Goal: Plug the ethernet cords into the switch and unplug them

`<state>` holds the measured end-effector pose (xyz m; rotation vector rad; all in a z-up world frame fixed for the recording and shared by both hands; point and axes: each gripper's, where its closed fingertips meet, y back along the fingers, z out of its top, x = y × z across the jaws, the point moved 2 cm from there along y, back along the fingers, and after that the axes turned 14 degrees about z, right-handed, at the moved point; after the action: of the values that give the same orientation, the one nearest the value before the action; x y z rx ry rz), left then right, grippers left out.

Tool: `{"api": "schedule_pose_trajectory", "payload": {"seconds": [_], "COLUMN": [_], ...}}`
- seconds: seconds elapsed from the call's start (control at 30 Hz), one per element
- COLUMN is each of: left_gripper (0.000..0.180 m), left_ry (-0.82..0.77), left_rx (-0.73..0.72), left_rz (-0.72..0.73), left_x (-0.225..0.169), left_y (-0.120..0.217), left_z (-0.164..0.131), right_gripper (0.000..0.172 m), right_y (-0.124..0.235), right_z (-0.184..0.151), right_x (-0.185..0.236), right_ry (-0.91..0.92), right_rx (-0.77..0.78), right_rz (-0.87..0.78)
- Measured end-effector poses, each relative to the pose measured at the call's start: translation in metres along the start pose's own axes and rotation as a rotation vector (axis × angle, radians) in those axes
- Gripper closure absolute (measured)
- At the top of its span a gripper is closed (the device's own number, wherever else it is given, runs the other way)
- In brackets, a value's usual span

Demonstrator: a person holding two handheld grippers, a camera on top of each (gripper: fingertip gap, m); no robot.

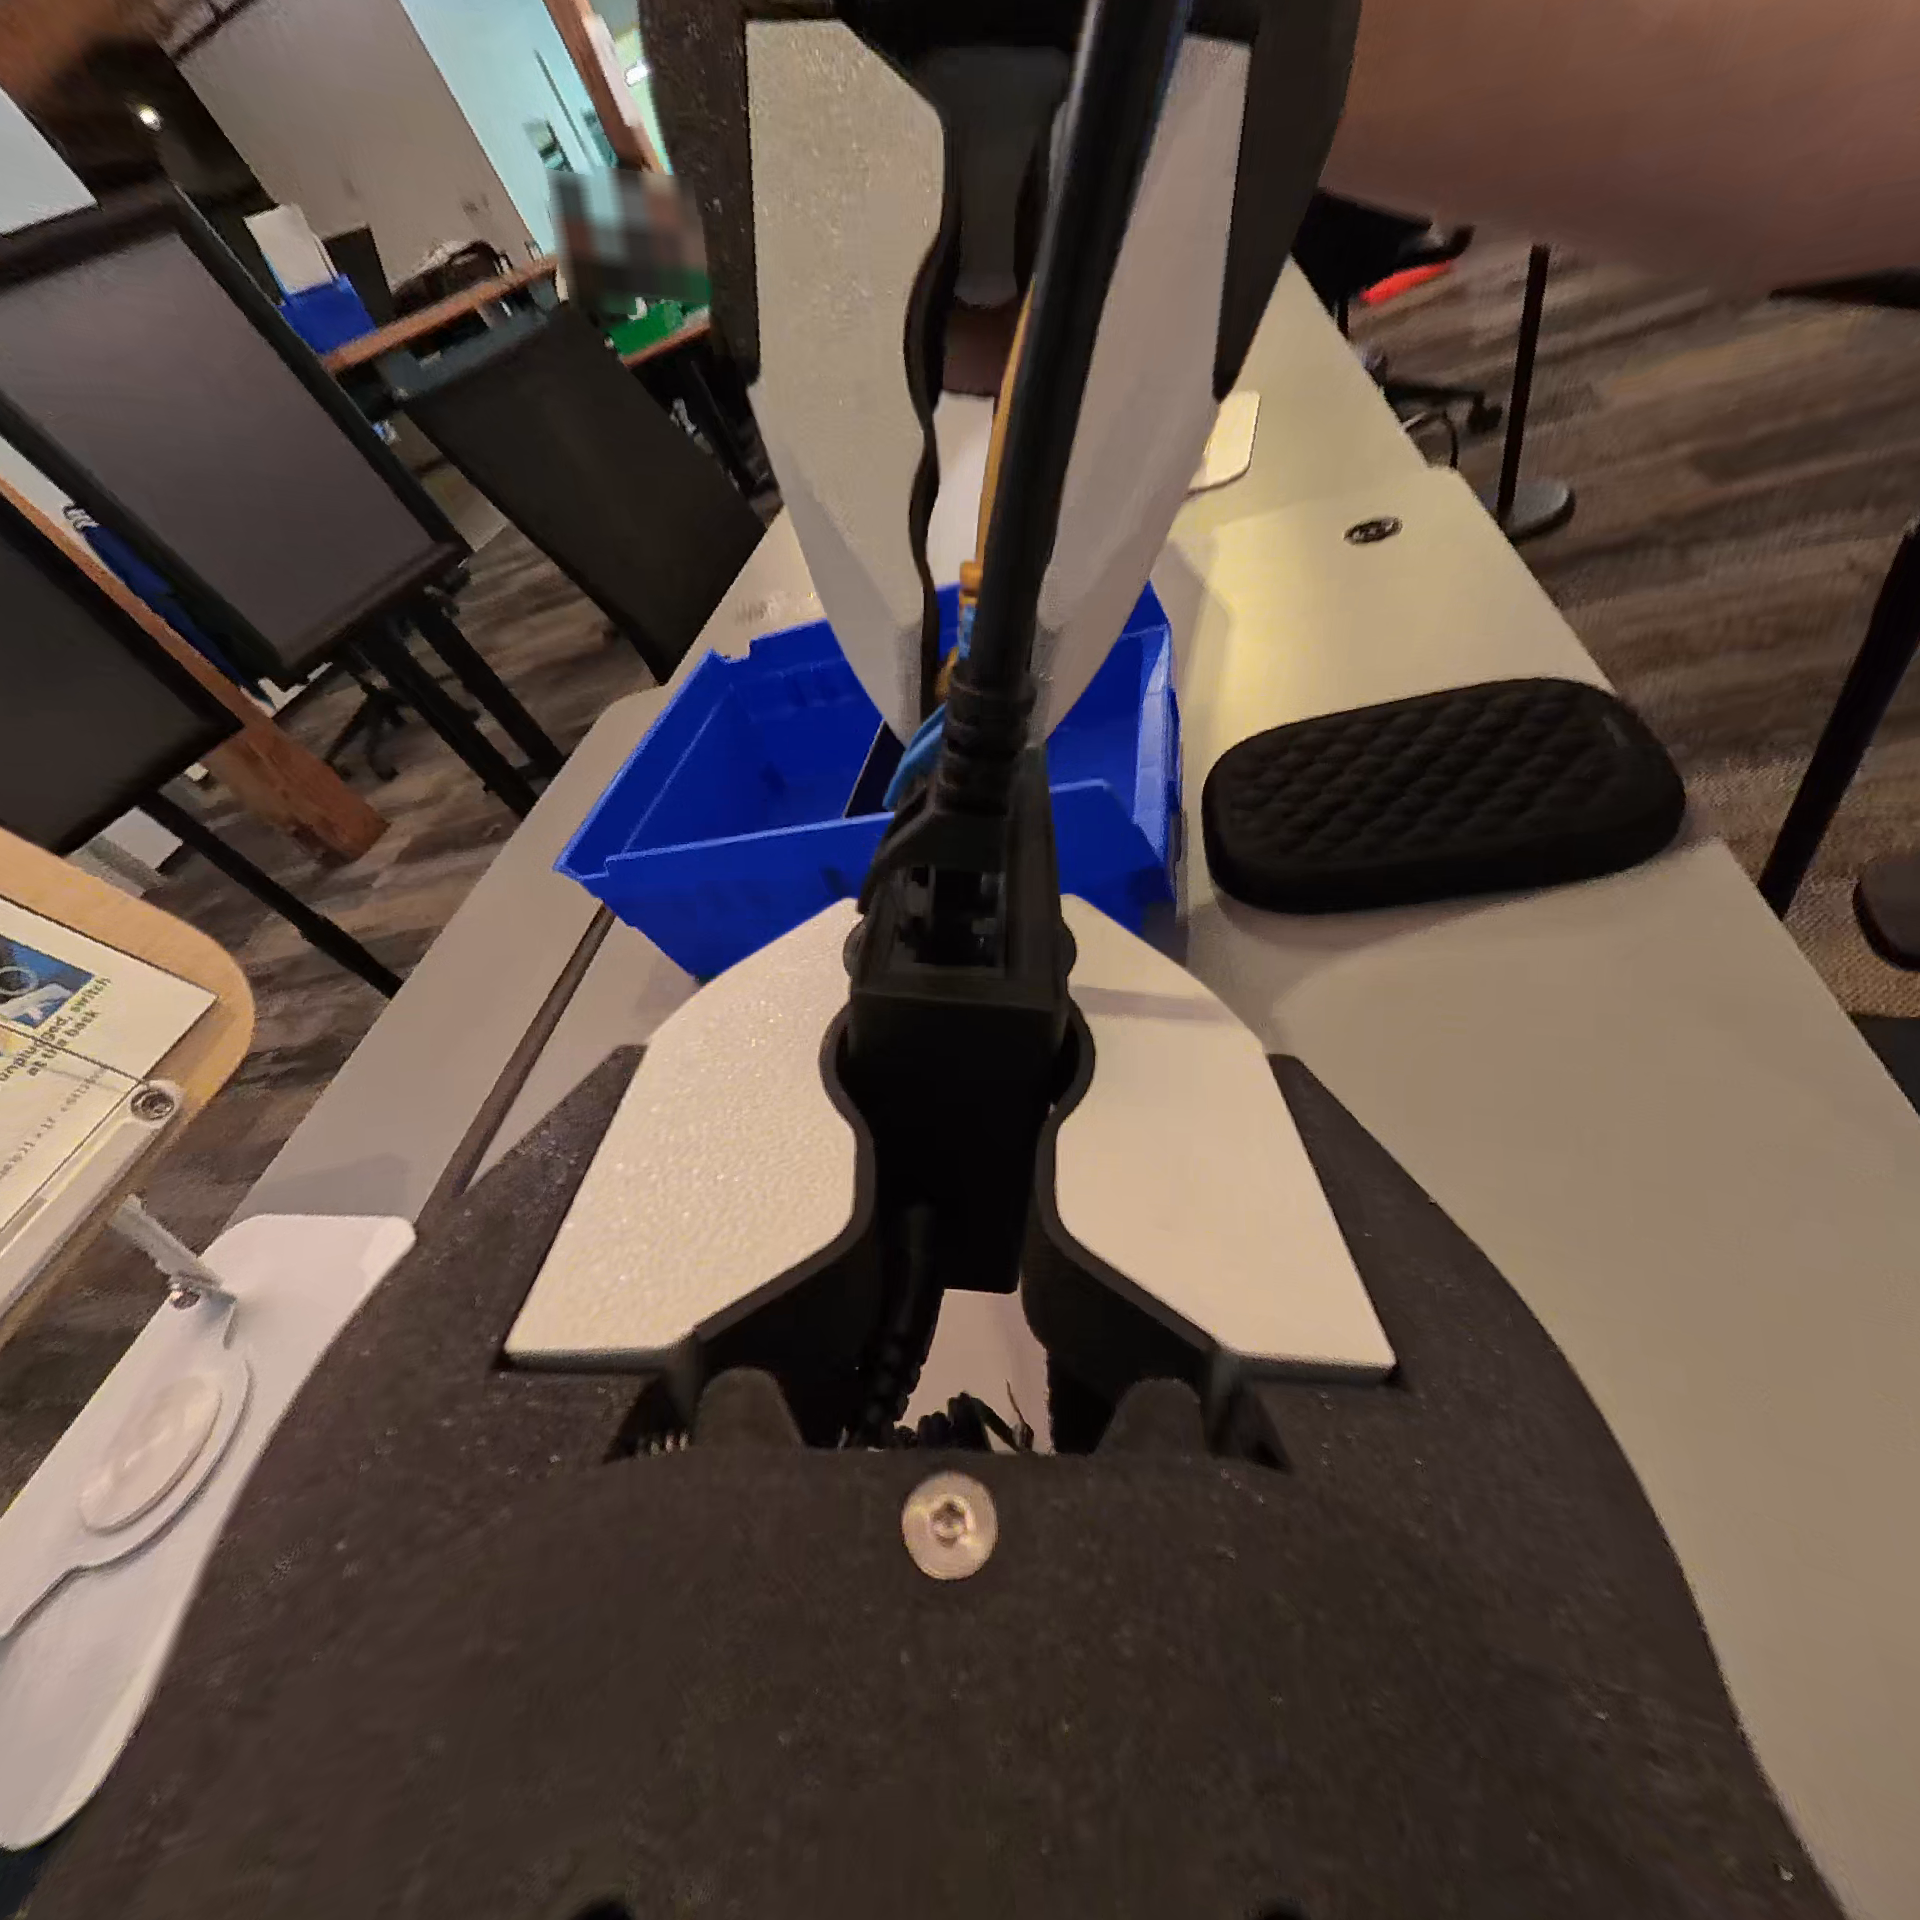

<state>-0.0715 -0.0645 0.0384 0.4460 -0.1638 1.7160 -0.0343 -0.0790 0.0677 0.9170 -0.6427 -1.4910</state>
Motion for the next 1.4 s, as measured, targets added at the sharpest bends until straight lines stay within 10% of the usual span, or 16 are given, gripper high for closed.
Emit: {"api": "schedule_pose_trajectory", "payload": {"seconds": [0.4, 1.4], "left_gripper": [0.152, 0.152], "left_ry": [-0.058, -0.015], "left_rx": [0.123, 0.171], "left_rz": [0.030, -0.033], "left_x": [0.003, -0.004], "left_y": [-0.003, -0.003], "left_z": [-0.011, -0.013], "right_gripper": [0.155, 0.161], "right_y": [-0.006, -0.013], "right_z": [-0.012, -0.014], "right_x": [-0.005, 0.001], "right_ry": [0.007, -0.025], "right_rx": [0.278, 0.089], "right_rz": [-0.051, 0.031]}}
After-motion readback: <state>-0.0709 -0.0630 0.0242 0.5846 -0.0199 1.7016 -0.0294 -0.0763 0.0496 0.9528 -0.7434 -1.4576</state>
